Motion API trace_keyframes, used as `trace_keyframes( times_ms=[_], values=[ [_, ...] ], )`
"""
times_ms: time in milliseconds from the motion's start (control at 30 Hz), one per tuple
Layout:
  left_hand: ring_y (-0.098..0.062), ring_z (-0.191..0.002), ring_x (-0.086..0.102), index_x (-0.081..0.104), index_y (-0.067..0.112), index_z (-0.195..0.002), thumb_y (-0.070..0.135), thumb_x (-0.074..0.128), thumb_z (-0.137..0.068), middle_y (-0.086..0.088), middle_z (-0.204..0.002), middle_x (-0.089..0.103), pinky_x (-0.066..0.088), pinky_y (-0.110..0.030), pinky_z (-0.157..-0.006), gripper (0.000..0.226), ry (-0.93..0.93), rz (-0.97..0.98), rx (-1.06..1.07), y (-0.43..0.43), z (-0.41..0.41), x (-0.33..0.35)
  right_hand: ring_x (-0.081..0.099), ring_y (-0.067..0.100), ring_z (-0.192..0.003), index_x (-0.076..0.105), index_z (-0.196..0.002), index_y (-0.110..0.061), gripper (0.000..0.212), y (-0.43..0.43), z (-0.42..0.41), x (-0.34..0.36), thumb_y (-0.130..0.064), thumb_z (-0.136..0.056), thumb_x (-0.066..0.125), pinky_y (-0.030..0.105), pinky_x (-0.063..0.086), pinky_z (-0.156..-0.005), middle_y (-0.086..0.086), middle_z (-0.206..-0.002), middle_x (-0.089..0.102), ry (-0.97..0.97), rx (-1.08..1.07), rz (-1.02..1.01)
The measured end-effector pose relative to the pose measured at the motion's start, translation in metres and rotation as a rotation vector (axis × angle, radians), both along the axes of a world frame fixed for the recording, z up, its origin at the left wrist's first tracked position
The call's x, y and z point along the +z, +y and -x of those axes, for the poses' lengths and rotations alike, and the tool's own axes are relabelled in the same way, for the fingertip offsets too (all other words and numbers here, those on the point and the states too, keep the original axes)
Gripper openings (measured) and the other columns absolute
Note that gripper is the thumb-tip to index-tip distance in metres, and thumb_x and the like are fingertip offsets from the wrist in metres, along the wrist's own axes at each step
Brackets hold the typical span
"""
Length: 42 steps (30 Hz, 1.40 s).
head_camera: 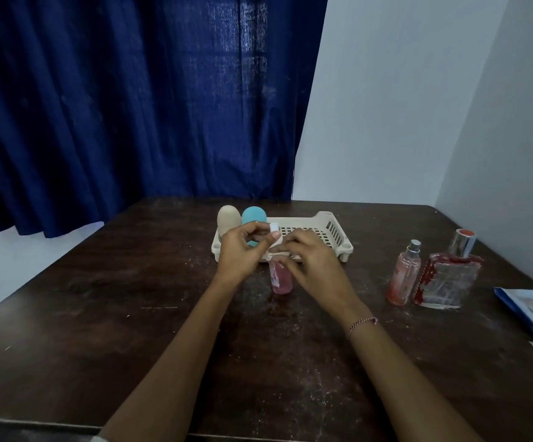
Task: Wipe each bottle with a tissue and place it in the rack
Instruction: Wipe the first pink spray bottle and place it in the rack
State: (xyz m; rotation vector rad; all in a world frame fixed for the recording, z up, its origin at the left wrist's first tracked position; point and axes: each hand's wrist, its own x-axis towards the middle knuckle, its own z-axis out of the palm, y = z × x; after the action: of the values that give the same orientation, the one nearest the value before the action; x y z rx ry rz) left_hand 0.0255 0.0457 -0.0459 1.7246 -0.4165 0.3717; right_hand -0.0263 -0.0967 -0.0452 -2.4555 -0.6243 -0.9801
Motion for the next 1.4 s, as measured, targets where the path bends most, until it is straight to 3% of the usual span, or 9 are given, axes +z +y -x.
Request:
trace_keyframes(
  times_ms=[100,267,433,500,667,900,1167,1233,1400],
  values=[
    [-0.007,-0.086,0.061,0.065,0.018,-0.097,0.022,0.070,-0.082,0.007,-0.087,0.065,0.048,-0.012,-0.076,0.017,0.026,0.006,-0.011,-0.001,0.000,0.001,0.053,0.014,-0.089,0.071,-0.096,-0.013,0.016,-0.008,-0.001,0.002,-0.021,-0.082,0.070,0.027,0.046,-0.073,-0.001,-0.092,0.065,-0.005,-0.060,-0.049],
    [-0.011,-0.086,0.063,0.064,0.020,-0.092,0.021,0.070,-0.082,0.005,-0.085,0.066,0.052,-0.018,-0.077,0.012,0.037,0.043,-0.033,0.000,-0.002,0.001,0.052,0.008,-0.086,0.072,-0.090,-0.014,0.015,-0.006,-0.002,0.001,-0.009,-0.076,0.073,0.011,0.040,-0.073,-0.002,-0.088,0.060,0.086,0.028,-0.137],
    [-0.018,-0.091,0.067,0.066,0.016,-0.093,0.021,0.071,-0.081,-0.003,-0.090,0.070,0.056,-0.035,-0.083,0.014,0.133,0.106,-0.017,0.006,-0.010,-0.002,0.052,0.009,-0.074,0.074,-0.090,-0.014,0.020,-0.011,-0.001,-0.003,-0.013,-0.071,0.078,0.021,0.045,-0.067,-0.003,-0.082,0.056,0.310,0.091,0.032],
    [-0.016,-0.089,0.067,0.067,0.014,-0.096,0.022,0.072,-0.081,-0.003,-0.091,0.070,0.056,-0.033,-0.082,0.017,0.141,0.099,-0.029,0.006,-0.011,-0.002,0.054,0.012,-0.078,0.074,-0.093,-0.014,0.019,-0.010,-0.001,-0.003,-0.014,-0.074,0.076,0.026,0.048,-0.071,0.002,-0.086,0.059,0.253,0.079,0.049],
    [-0.005,-0.076,0.064,0.067,0.006,-0.100,0.021,0.073,-0.080,0.001,-0.082,0.067,0.052,-0.014,-0.070,0.026,0.084,0.053,-0.053,0.000,-0.004,0.000,0.053,0.007,-0.080,0.072,-0.094,-0.014,0.020,-0.004,-0.001,0.001,-0.012,-0.074,0.075,0.013,0.041,-0.070,0.000,-0.086,0.060,0.049,0.043,-0.078],
    [-0.025,-0.094,0.067,0.068,0.013,-0.097,0.022,0.072,-0.081,-0.010,-0.094,0.071,0.057,-0.036,-0.083,0.018,0.135,0.116,-0.030,0.003,-0.010,-0.003,0.047,0.000,-0.078,0.073,-0.097,-0.019,0.025,-0.010,-0.002,-0.001,-0.025,-0.074,0.076,0.013,0.035,-0.064,-0.009,-0.096,0.061,0.478,0.073,0.243],
    [-0.015,-0.090,0.066,0.065,0.007,-0.109,0.018,0.067,-0.085,-0.007,-0.098,0.069,0.055,-0.020,-0.075,0.026,0.116,0.091,-0.100,0.002,-0.007,-0.004,0.054,0.009,-0.087,0.072,-0.096,-0.018,0.022,-0.007,-0.001,0.001,-0.015,-0.075,0.075,0.021,0.045,-0.076,-0.001,-0.092,0.063,0.139,0.066,-0.015],
    [-0.016,-0.097,0.065,0.064,0.006,-0.113,0.020,0.064,-0.088,-0.007,-0.103,0.069,0.055,-0.024,-0.081,0.029,0.125,0.074,-0.098,0.003,-0.011,-0.005,0.057,0.010,-0.088,0.072,-0.098,-0.018,0.025,-0.009,-0.002,0.001,-0.016,-0.073,0.076,0.022,0.048,-0.079,-0.001,-0.096,0.064,0.262,0.063,0.051],
    [-0.016,-0.104,0.063,0.062,0.010,-0.113,0.021,0.059,-0.091,-0.005,-0.108,0.068,0.053,-0.038,-0.093,0.024,0.140,0.070,-0.119,0.004,-0.011,-0.006,0.052,0.003,-0.078,0.072,-0.099,-0.015,0.028,-0.010,-0.003,-0.002,-0.016,-0.072,0.078,0.002,0.037,-0.065,-0.001,-0.097,0.066,0.492,0.109,0.187]
  ],
)
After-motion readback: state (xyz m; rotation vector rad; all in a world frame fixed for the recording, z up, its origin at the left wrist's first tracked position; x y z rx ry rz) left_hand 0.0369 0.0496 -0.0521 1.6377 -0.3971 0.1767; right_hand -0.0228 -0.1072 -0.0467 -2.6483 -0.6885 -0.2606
